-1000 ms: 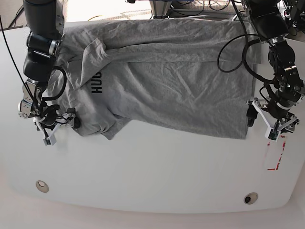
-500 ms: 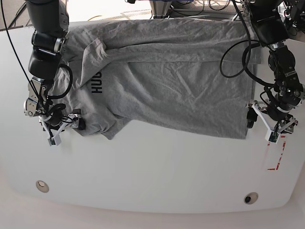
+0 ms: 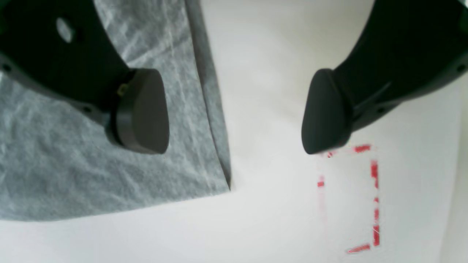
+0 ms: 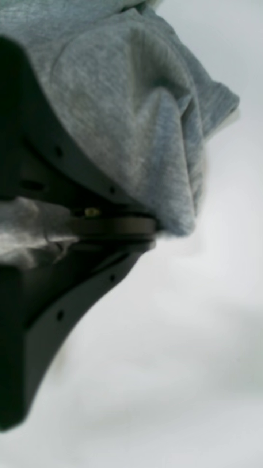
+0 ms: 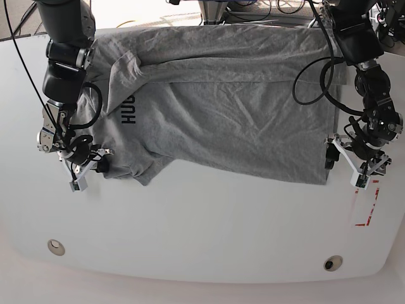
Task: Layout the t-shirt on the table in an organized manner, then fold the t-shirt properly
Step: 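Move both grippers to the shirt's opposite edge and grasp it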
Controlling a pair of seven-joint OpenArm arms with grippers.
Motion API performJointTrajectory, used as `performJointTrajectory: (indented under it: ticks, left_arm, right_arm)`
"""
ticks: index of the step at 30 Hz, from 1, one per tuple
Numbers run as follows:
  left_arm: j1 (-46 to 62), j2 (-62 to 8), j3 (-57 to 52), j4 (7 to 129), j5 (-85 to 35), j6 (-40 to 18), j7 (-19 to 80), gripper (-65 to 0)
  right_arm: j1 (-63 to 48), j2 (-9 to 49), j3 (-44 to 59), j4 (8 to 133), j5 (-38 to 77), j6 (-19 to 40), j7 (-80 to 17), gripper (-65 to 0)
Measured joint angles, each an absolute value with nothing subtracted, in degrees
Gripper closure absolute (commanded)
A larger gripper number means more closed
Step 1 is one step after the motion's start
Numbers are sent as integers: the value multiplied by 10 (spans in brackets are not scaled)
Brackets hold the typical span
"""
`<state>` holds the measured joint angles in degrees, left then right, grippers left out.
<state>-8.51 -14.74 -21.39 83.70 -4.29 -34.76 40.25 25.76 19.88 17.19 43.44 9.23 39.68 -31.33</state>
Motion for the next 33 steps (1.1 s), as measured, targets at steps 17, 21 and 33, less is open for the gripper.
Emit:
performJointTrajectory:
  ticks: [17, 21, 33]
  left_arm:
    - [-168, -148, -215, 676, -41, -345, 351, -543]
    - [-192, -148, -214, 621, -39, -346, 313, -543]
    - [-253, -148, -172, 465, -38, -345, 251, -542]
  right_arm:
    - [258, 200, 172, 434, 92, 397, -315, 0]
    - [256, 200, 172, 434, 93, 400, -314, 0]
    - [255, 200, 172, 434, 93, 400, -313, 0]
